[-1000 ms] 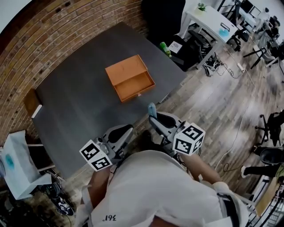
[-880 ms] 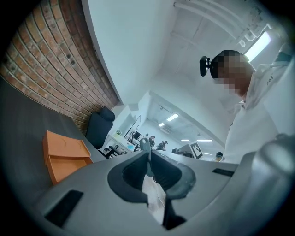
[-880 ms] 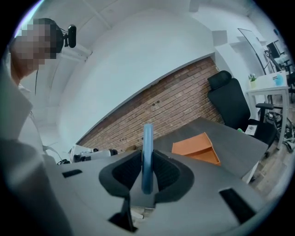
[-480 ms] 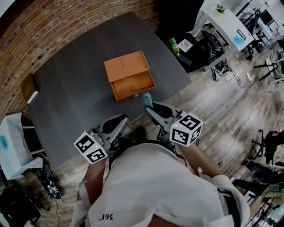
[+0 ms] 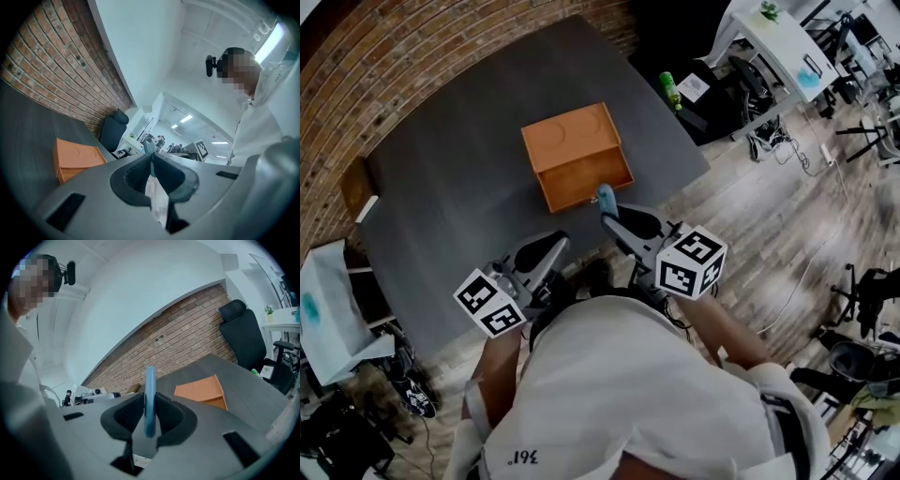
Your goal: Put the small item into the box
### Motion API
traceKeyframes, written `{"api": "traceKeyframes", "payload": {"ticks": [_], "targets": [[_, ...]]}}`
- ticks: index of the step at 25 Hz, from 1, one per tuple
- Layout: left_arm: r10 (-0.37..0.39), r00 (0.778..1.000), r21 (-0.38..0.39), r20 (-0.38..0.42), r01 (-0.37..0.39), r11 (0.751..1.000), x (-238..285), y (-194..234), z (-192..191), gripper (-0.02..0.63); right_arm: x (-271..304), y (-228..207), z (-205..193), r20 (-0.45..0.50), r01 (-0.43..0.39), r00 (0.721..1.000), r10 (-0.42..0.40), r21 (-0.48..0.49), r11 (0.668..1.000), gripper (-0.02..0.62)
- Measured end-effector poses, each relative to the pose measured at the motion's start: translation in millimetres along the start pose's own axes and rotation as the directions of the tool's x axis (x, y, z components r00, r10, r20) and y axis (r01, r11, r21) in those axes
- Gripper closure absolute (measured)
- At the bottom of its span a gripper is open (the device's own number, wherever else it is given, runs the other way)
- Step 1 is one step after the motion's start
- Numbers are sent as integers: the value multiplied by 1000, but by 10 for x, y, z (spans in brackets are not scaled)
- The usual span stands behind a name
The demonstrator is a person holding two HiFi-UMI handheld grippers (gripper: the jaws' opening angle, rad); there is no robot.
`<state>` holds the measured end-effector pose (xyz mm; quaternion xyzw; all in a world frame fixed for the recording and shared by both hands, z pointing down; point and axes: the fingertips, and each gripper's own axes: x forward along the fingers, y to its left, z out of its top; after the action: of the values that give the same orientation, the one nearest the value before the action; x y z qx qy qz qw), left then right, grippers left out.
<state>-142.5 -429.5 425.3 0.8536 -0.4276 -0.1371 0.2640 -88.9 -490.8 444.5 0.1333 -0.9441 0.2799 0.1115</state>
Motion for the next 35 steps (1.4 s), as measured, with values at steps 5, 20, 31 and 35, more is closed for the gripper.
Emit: {"api": "traceKeyframes", "payload": {"ticks": [5, 20, 31, 35], "targets": [[-9, 1000, -1, -6, 9, 1000, -67, 70, 54, 588, 100, 30, -4, -4, 14, 1000, -14, 0, 1000, 506], [14, 1000, 79, -24, -12, 997, -12, 396, 252, 533, 385, -123, 143, -17, 54, 998, -55, -71, 996, 506], [107, 990, 122, -96, -95, 988, 169, 973, 99, 515, 807, -555, 9, -138, 99, 983, -120, -146, 984, 506], [141, 982, 127, -127, -125, 984, 218, 1184, -23, 517, 961, -691, -103, -187, 108, 972, -144, -189, 976, 506]]}}
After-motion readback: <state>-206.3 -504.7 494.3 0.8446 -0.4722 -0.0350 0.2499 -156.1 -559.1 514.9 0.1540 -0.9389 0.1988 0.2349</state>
